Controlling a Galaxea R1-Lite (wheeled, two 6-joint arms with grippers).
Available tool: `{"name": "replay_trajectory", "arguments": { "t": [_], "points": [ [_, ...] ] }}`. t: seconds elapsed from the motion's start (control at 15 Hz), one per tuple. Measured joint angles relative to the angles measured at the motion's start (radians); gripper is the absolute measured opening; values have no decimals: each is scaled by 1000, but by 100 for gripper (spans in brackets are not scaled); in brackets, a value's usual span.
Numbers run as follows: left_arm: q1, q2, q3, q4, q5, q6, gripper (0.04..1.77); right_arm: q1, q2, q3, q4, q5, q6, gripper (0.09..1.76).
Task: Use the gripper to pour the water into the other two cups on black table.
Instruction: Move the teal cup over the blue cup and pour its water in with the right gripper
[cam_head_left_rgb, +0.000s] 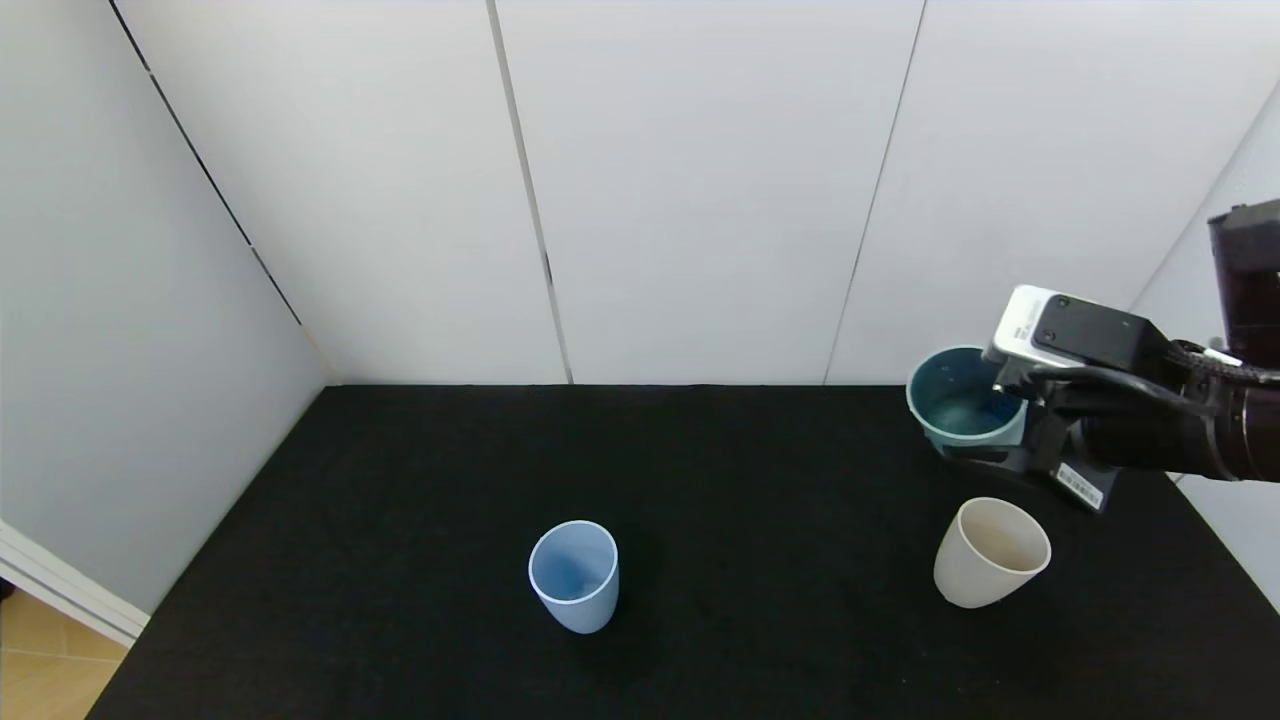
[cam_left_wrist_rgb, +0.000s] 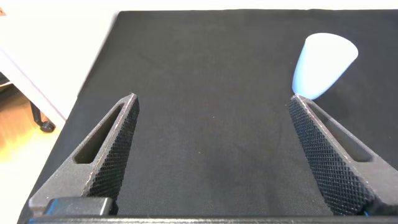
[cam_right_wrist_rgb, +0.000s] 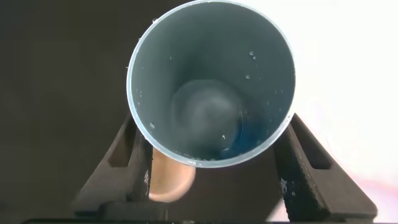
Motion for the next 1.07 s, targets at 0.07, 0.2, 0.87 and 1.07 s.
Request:
{"name": "replay_trajectory", "arguments": {
  "t": [0.07, 0.2, 0.87, 1.07],
  "points": [
    [0, 0, 0, 0, 0, 0, 172, 48, 11, -47, 29, -10, 15, 117],
    [0, 0, 0, 0, 0, 1, 172, 160, 59, -138, 57, -69, 30, 117],
    [0, 0, 0, 0, 0, 0, 172, 510, 468, -514, 71, -424, 77, 117],
    [-1, 0, 0, 0, 0, 1, 172, 547, 553, -552, 68, -503, -37, 117]
  ]
}}
